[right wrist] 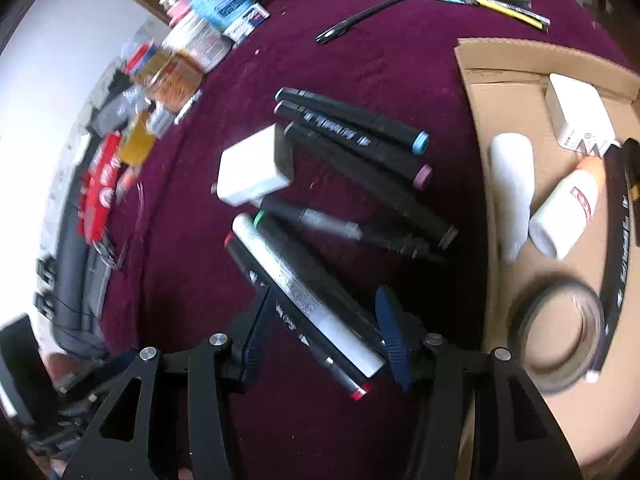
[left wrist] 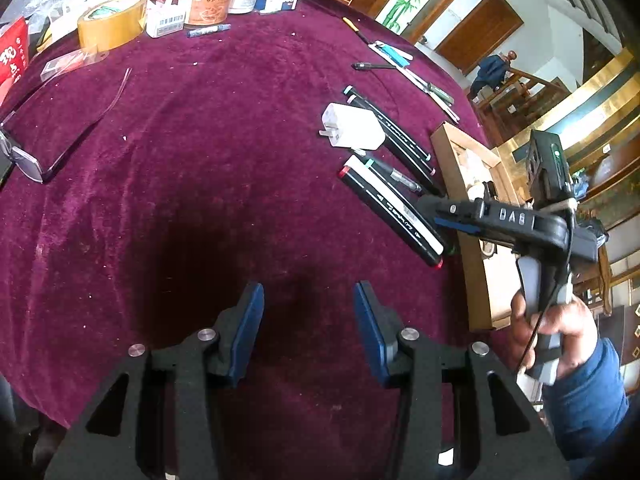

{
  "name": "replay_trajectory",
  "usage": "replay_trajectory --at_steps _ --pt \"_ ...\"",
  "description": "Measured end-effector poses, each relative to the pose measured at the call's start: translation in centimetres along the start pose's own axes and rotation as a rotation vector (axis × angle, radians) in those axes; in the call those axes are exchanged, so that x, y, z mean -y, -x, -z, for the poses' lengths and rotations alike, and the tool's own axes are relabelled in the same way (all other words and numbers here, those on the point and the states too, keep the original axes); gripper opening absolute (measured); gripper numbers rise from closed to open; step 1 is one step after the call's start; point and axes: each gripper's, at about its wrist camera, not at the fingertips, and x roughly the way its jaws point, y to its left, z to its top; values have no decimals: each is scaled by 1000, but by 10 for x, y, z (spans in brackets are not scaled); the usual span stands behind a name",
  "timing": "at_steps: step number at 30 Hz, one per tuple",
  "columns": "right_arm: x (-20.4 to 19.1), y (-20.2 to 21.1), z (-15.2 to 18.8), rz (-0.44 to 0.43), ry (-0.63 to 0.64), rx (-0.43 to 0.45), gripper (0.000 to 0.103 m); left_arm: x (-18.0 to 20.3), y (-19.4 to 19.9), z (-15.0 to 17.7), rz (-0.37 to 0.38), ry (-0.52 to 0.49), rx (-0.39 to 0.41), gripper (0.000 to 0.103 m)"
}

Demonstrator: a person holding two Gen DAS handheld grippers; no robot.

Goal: Organize rigid objects
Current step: 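Grasp the black marker with red cap using the left tool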

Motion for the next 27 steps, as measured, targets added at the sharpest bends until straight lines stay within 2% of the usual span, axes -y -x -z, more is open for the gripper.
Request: replay_trajectory --at_steps 1,4,7,12,20,27 --pt "-4 -4 7 -46 -18 -21 47 -1 1 0 2 -2 -2 45" --pt "-22 -11 24 -77 0 -56 47 -2 1 -3 6 -12 -4 45" --pt "-30 -5 29 -43 23 -19 47 -4 1 -5 6 -18 -7 45" --pt "-16 11 33 -1 -22 31 47 -1 -6 -10 9 -50 -31 45" --pt "-9 18 47 28 -74 56 47 29 -32 -30 53 -111 -76 45" --pt "-4 30 57 19 -81 80 48 45 -60 -46 8 -142 -110 43"
